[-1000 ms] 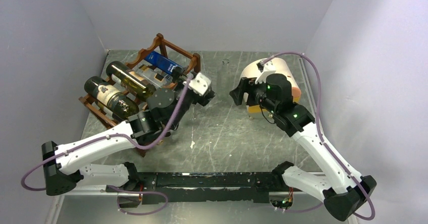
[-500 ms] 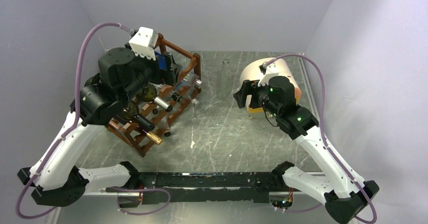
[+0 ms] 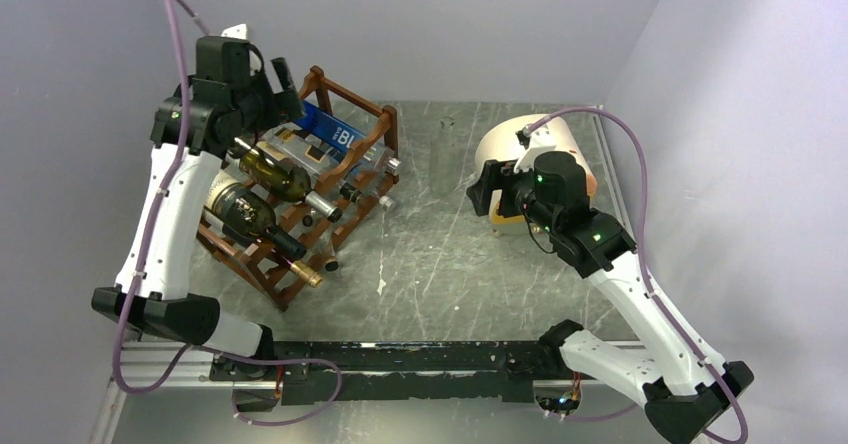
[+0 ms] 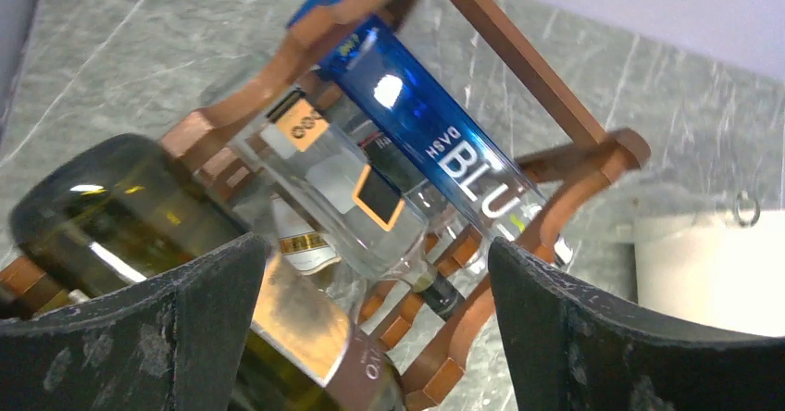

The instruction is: Take the wine bottle off the wine rack

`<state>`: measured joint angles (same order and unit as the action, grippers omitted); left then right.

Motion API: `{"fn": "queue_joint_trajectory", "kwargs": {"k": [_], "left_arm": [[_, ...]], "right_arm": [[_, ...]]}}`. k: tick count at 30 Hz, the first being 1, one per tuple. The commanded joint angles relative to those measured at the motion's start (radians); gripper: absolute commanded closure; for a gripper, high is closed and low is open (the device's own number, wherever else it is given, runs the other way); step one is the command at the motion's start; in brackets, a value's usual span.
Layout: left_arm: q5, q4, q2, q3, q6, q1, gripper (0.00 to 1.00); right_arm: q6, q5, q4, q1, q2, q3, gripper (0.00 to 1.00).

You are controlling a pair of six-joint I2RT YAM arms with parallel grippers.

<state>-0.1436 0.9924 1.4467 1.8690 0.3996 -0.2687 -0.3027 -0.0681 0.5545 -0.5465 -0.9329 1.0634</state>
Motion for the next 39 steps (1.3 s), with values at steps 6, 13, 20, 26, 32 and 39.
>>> {"fn": "queue_joint_trajectory", "kwargs": {"k": [6,13,20,26,32,39], "left_arm": [[-0.243,0.062,-0.119,-0.002,0.217,0.043,0.00],[-0.392,0.342,-0.114,0.022,0.572,0.045,0.01],[-0.293,0.404,-0.025,0.060,0.682,0.046,0.01],[-0.301,0.405,-0.005,0.052,0.726,0.049,0.01],[-0.287,0.405,0.025,0.027,0.739,0.055,0.01],[-0.310,0.405,0.033,-0.014,0.751,0.072,0.06]], "right_arm": [[-0.003,0.010,-0.008,0.001,0.004,0.003,0.17],[-0.005,0.021,-0.038,0.000,0.000,-0.014,0.17],[-0.010,0.037,-0.050,0.000,-0.009,-0.025,0.17],[-0.017,0.044,-0.058,0.000,0.008,-0.038,0.17],[-0.015,0.040,-0.065,0.000,0.000,-0.039,0.17],[-0.022,0.050,-0.083,0.000,-0.001,-0.048,0.17]]}}
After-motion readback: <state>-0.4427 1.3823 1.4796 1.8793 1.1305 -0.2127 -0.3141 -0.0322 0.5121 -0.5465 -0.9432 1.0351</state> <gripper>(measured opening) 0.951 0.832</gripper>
